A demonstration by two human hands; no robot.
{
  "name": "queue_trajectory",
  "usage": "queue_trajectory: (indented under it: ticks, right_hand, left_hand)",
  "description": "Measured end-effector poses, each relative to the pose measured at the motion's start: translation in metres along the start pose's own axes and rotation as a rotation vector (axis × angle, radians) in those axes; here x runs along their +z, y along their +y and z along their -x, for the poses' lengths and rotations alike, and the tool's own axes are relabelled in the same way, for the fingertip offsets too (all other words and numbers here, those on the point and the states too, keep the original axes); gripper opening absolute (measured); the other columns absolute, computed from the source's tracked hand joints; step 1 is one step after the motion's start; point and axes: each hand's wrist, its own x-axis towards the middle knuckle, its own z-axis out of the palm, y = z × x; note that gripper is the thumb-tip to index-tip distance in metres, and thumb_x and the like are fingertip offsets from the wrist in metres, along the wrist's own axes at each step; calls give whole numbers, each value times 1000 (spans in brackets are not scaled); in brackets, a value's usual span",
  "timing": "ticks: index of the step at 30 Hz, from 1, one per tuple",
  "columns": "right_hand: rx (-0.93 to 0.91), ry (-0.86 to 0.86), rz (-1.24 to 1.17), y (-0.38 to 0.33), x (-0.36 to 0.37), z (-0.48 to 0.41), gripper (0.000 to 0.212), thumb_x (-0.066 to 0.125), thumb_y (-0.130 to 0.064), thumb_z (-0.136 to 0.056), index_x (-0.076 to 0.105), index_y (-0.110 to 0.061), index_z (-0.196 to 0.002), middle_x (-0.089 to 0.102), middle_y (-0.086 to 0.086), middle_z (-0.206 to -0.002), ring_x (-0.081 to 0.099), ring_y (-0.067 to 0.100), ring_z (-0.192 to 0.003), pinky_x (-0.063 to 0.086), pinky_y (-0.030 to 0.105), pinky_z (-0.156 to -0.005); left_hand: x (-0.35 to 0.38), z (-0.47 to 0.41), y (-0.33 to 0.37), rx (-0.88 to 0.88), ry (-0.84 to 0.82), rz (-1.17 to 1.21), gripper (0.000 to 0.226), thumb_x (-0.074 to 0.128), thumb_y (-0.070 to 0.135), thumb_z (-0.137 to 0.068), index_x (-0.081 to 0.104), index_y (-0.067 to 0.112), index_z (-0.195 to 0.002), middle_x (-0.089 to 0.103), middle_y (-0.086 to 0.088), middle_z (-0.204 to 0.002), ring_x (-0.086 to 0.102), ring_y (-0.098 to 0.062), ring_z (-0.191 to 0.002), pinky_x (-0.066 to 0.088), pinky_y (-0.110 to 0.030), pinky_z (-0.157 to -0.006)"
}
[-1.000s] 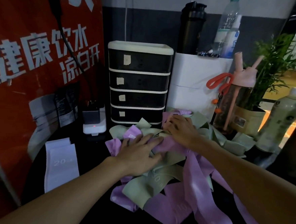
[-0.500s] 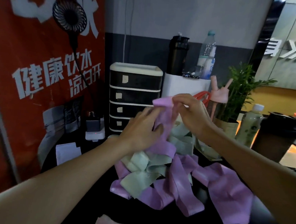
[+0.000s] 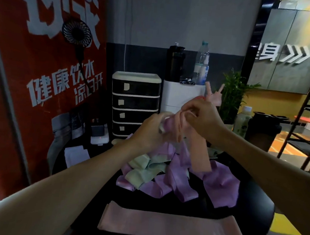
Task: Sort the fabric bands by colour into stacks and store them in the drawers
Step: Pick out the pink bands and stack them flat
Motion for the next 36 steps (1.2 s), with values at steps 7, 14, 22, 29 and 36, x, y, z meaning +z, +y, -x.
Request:
queue_trajectory:
  ticks: [7, 14, 22, 29, 36]
  right_hand:
    - [94, -39, -19, 5, -13, 11, 27, 55, 3, -84, 68, -13, -102, 65, -6, -78, 62, 11, -77, 48, 20, -70]
    - [103, -34, -41, 4, -16, 17, 18, 60, -1, -86, 72, -10, -96, 63, -12, -78, 58, 3, -74, 46, 15, -71]
    - [109, -52, -182, -3, -22, 31, 18, 61, 0, -89, 64, -16, -81, 61, -5, -73, 51, -3, -59, 41, 9, -58]
    - [295, -255, -468, -21, -15, 55, 18, 57, 7, -86, 62, -5, -99, 65, 5, -90, 61, 6, -75, 48, 21, -66]
    - [369, -299, -575, -30, 9, 73, 22, 60, -19, -86, 65, -9, -105, 63, 6, -87, 57, 19, -80, 43, 38, -72]
  left_hand:
    - [11, 2, 10, -54, -23, 29, 50, 65, 36, -94, 51, 22, -140, 51, 0, -127, 55, -13, -110, 45, -24, -90]
    - [14, 2, 24, -67, 2, 202, 48, 74, 25, -88, 54, 20, -131, 62, -4, -113, 64, -16, -93, 55, -27, -79]
    - [-2, 11, 34, -110, 142, 352, 32, 69, 11, -91, 53, 21, -116, 70, -14, -89, 62, -8, -70, 52, -22, -62]
    - [-33, 7, 51, 69, 12, 77, 42, 61, -5, -83, 60, 22, -115, 71, -9, -97, 65, -11, -75, 51, -18, -65]
    - [-53, 12, 65, 139, -184, -66, 48, 56, -8, -83, 61, 21, -120, 71, -4, -95, 68, -12, -92, 55, -21, -84]
